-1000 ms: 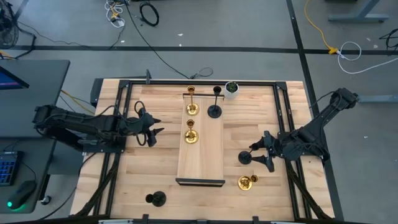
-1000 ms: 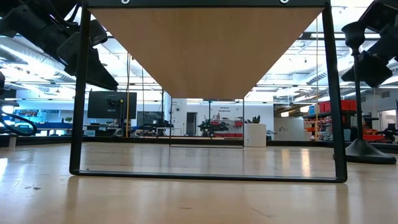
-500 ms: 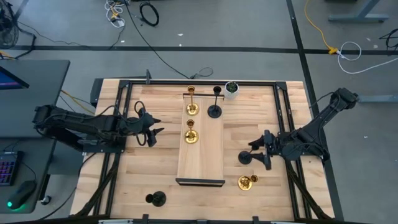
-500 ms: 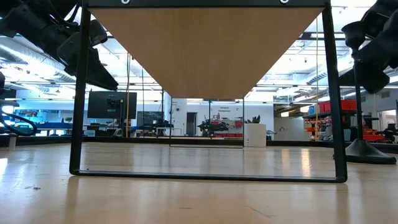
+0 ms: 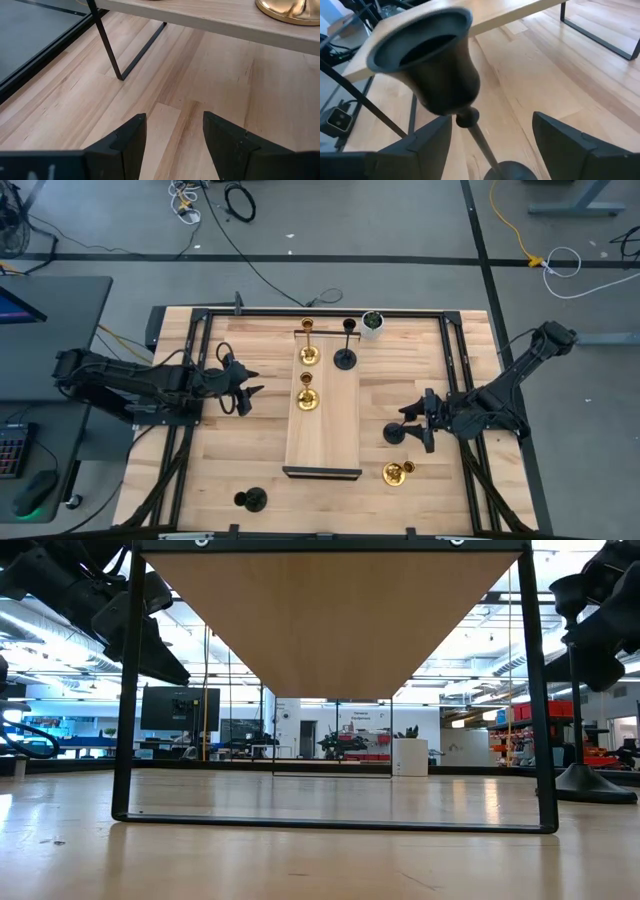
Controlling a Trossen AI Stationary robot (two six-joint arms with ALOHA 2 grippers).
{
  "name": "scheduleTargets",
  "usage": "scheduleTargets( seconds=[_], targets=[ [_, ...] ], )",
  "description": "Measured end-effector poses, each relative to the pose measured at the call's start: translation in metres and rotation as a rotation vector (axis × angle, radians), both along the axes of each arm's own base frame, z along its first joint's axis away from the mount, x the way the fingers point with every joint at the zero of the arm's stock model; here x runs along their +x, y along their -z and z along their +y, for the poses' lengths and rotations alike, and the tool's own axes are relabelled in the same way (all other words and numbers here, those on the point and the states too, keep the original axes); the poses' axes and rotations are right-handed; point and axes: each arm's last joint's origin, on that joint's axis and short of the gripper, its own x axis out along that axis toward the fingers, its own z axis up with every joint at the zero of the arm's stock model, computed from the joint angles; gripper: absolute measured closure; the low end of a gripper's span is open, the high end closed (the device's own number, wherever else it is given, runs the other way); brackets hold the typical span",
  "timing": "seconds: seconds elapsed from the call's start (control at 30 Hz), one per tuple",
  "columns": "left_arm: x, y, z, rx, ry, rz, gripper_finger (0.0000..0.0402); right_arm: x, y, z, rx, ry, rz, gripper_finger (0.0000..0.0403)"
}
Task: Pick & Place candle stick holders
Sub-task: Put the top black candle holder on the shelf
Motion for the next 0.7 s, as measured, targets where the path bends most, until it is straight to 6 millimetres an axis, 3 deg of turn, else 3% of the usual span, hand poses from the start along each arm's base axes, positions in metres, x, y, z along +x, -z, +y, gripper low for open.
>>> scheduleTargets(
  seconds=[0.3, 0.7],
  targets=[
    [0.0000, 0.0000, 0.0000, 0.000, 0.000, 0.000, 0.0204, 0.0027, 0.0065, 0.0024, -0.035, 0.002, 0.041, 0.0196],
    [0.0000, 0.0000, 0.0000, 0.000, 0.000, 0.000, 0.0204, 0.0034, 0.0081, 0.0030, -0.049, -0.001, 0.051, 0.0361]
  ],
)
